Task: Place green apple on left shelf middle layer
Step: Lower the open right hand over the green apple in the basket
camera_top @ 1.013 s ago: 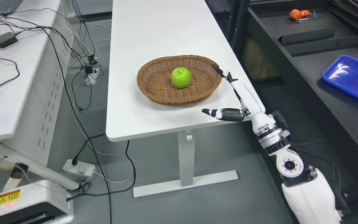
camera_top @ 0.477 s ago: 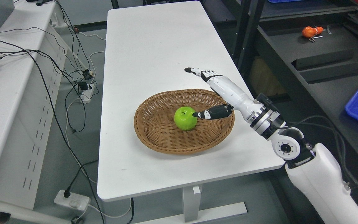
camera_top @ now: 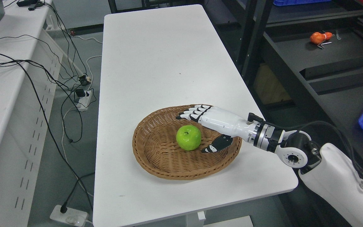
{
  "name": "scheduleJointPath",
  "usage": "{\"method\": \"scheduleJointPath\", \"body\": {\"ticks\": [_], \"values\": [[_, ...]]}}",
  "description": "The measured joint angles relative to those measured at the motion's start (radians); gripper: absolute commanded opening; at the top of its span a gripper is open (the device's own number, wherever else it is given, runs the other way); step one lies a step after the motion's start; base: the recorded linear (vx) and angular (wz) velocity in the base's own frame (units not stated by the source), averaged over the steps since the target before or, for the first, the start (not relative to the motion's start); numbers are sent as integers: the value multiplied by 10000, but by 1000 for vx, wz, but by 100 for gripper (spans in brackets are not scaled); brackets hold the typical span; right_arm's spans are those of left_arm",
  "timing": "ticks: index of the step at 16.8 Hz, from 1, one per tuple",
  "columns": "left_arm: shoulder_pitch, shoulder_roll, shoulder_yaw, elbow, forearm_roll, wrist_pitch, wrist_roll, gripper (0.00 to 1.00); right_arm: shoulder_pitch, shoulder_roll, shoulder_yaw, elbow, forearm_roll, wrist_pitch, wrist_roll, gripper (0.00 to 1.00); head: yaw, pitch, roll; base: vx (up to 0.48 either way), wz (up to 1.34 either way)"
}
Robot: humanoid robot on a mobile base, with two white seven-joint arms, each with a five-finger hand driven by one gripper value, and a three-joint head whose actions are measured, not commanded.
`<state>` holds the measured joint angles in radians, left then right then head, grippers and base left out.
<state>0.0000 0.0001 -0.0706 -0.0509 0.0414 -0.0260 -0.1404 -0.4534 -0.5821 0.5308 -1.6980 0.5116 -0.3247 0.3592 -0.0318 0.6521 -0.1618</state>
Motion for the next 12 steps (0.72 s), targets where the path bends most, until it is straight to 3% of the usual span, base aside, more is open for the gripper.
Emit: {"method": "scheduleJointPath", "body": {"ticks": [7, 12], "values": [[0, 0, 0, 1, 0, 0, 0, 100, -948, -584, 1299, 337, 561, -29, 477, 100, 0, 0, 0, 35, -13], [0, 0, 0, 1, 0, 0, 0, 100, -1748, -570, 2167, 603, 642, -72, 517, 100, 0, 0, 0, 5, 0]]}}
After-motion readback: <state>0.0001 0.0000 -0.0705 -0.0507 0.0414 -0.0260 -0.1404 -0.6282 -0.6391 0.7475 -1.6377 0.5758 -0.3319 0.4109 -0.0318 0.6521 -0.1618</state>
